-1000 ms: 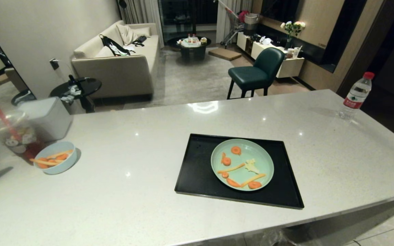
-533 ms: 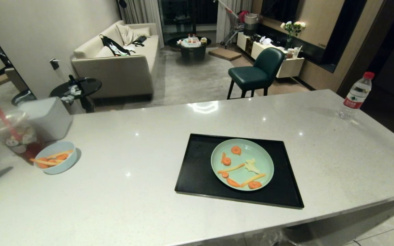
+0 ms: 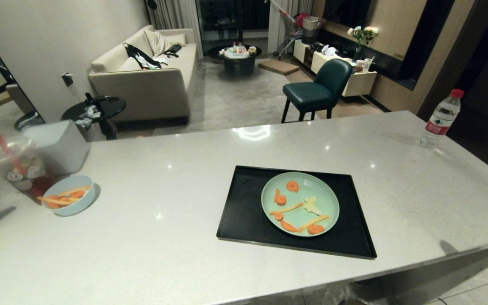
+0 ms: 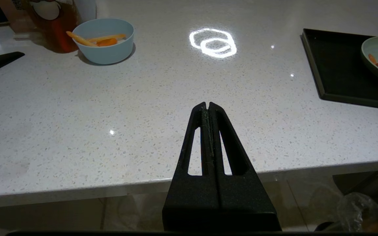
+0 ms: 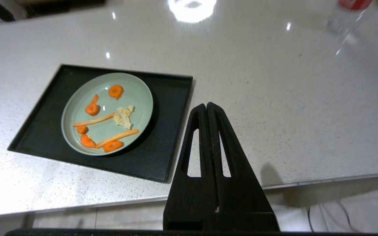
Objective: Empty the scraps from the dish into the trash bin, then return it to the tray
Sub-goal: Pick up the plate with leftover food
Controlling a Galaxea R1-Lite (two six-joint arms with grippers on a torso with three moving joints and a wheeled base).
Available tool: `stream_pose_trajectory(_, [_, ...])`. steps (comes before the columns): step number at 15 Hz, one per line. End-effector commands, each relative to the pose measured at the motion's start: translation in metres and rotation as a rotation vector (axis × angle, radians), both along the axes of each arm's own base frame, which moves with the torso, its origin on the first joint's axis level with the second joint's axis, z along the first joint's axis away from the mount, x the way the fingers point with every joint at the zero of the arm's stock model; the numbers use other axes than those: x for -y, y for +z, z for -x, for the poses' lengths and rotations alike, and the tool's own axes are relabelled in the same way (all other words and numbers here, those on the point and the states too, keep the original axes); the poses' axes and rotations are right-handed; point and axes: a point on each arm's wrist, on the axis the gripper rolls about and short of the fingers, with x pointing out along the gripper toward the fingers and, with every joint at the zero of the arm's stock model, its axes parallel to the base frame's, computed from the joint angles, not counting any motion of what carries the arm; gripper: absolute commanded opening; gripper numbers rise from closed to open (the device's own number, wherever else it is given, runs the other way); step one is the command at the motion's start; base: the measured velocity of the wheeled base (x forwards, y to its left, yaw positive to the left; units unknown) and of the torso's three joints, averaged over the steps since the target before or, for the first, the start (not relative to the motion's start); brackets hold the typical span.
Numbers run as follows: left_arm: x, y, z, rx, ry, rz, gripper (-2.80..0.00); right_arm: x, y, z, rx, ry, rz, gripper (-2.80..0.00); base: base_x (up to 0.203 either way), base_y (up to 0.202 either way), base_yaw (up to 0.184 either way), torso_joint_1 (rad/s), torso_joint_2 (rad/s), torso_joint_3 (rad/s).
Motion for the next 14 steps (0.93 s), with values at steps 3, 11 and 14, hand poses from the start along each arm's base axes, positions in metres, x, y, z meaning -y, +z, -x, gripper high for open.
stream_pose_trajectory(3, [0.000, 0.000, 0.000, 0.000, 0.001, 0.001, -2.80, -0.006, -0.020, -0.111, -0.303, 0.009, -0.014, -2.80, 0.000, 0.000, 0.000, 0.000, 0.00, 0.000])
stream_pose_trajectory(11, [0.000, 0.000, 0.000, 0.000, 0.001, 0.001, -2.80, -0.049, -0.038, -0.217, -0.590, -0.008, -0.236, -2.80, 0.000, 0.000, 0.000, 0.000, 0.00, 0.000])
stream_pose_trajectory(14, [0.000, 0.000, 0.000, 0.000, 0.001, 0.001, -2.80, -0.072, -0.043, -0.241, -0.661, -0.003, -0.280, 0.00, 0.000, 0.000, 0.000, 0.000, 0.00, 0.000])
